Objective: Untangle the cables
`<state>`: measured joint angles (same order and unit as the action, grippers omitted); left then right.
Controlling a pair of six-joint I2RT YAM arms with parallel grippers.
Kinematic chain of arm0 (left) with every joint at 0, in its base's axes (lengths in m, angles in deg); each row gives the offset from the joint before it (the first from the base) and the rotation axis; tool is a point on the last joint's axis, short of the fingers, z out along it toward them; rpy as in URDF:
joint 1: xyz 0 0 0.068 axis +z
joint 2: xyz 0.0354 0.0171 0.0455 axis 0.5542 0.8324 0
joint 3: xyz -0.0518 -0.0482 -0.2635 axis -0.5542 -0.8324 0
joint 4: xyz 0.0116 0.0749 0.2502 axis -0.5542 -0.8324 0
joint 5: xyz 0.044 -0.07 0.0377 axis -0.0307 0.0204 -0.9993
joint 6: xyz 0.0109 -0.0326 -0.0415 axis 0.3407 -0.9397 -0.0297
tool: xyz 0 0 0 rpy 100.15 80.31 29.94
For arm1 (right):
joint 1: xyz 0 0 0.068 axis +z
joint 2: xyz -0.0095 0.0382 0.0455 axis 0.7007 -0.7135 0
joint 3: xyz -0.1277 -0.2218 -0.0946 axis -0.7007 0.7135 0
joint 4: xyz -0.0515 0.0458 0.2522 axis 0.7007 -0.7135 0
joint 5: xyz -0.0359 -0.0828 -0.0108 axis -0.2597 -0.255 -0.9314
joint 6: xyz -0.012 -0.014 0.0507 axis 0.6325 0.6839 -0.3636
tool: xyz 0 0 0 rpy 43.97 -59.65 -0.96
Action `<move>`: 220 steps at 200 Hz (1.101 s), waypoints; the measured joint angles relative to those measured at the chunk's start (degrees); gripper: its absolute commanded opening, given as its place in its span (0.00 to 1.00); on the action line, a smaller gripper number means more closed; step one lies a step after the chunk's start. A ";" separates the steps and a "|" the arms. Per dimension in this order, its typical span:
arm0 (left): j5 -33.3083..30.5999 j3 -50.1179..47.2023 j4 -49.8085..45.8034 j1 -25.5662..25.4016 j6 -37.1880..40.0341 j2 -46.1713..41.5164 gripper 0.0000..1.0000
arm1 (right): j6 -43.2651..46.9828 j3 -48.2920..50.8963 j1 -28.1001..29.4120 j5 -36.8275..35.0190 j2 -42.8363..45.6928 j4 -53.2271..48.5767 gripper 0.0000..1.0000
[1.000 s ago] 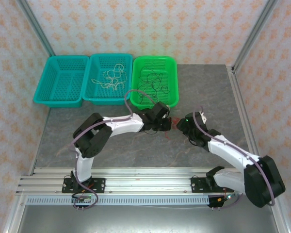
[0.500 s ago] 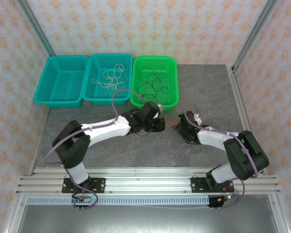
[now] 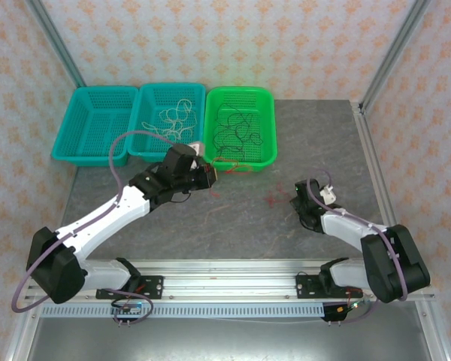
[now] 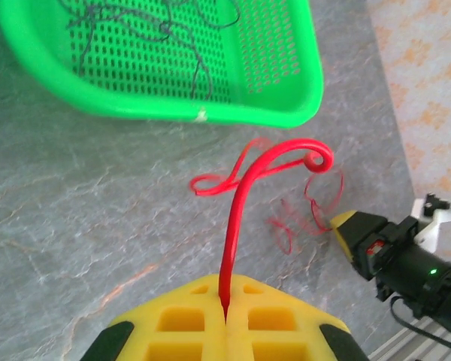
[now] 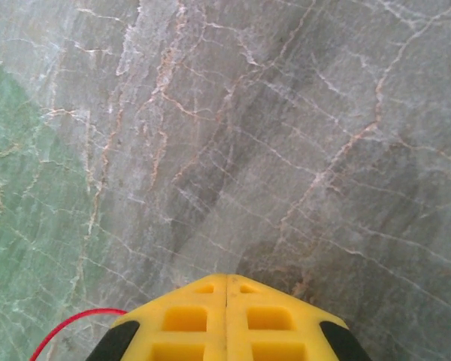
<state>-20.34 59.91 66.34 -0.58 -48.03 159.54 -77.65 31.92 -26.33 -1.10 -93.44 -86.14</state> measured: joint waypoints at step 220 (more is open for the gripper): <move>-5.62 25.57 -5.05 25.05 9.68 6.19 0.00 | 5.16 -7.34 -5.22 6.01 21.18 -6.64 0.49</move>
<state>-25.96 85.48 61.29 24.47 -38.35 165.72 -72.50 24.57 -31.55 4.91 -72.26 -92.78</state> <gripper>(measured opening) 0.044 0.487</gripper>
